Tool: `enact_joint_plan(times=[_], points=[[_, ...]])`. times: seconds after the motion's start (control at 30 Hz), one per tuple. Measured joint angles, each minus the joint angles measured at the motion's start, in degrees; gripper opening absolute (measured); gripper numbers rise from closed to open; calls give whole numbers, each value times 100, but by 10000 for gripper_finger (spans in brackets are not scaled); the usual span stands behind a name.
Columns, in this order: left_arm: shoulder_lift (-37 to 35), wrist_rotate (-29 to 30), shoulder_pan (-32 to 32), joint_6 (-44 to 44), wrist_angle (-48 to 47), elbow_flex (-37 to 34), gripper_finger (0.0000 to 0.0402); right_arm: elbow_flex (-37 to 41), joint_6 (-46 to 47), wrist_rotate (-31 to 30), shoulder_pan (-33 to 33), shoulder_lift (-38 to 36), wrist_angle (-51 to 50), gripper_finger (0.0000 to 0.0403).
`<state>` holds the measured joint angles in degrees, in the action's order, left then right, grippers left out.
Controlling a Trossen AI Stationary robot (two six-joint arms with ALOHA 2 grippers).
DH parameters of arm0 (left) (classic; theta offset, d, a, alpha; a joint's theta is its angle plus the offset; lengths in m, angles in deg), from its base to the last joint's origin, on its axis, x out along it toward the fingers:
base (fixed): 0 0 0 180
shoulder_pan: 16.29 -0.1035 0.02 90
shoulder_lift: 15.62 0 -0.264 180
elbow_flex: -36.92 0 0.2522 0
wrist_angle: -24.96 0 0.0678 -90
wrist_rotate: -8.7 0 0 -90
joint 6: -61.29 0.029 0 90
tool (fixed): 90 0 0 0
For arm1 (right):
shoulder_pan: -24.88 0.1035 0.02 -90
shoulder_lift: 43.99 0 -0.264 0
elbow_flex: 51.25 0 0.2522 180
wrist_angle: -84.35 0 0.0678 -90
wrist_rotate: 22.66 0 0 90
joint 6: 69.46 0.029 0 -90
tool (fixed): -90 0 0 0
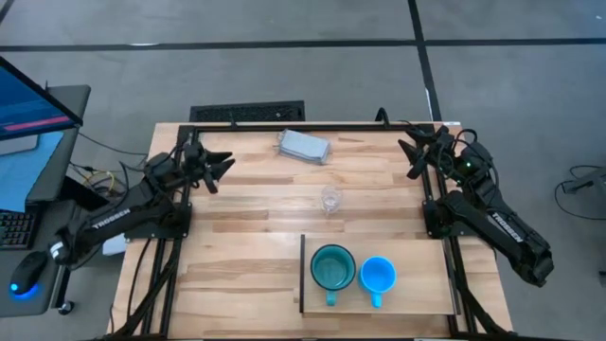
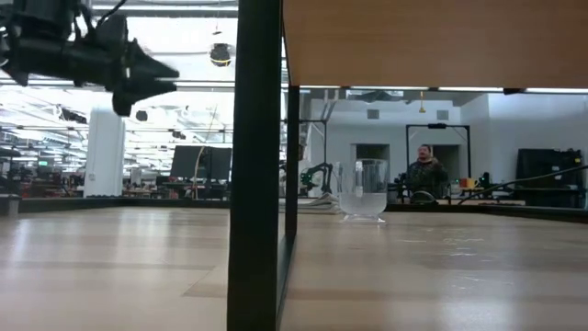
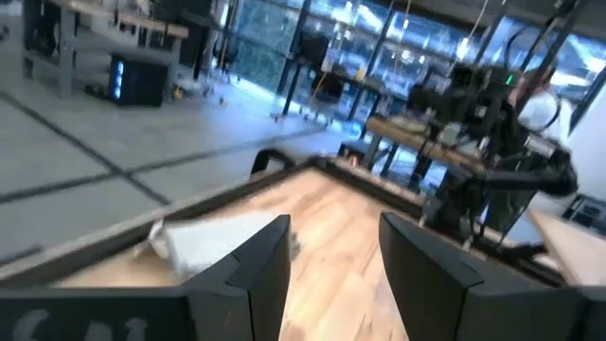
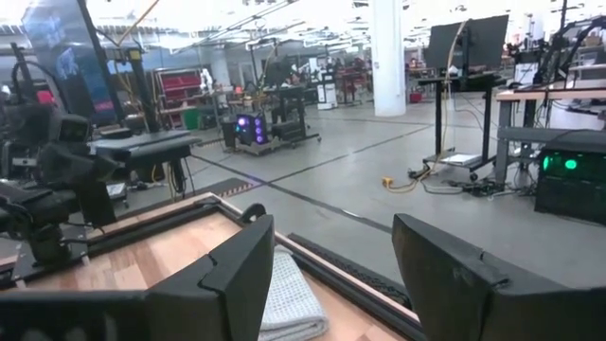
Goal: Stack small to large cups/mugs on shelf
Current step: Put the transparent mug on the shelf
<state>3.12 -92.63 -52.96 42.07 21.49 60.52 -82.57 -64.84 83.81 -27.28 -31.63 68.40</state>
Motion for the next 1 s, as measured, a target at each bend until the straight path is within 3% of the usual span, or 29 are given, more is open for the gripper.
enact_joint_plan(times=[0.4,0.63,1.0], points=[[-622,20,1,-252,-98,-599,153,0,2,0,0,-1,10,238],[-692,261,1,-213,-497,-616,153,0,2,0,0,-2,10,238],[-690,66,1,-261,-357,-616,153,0,2,0,0,-2,-182,238]])
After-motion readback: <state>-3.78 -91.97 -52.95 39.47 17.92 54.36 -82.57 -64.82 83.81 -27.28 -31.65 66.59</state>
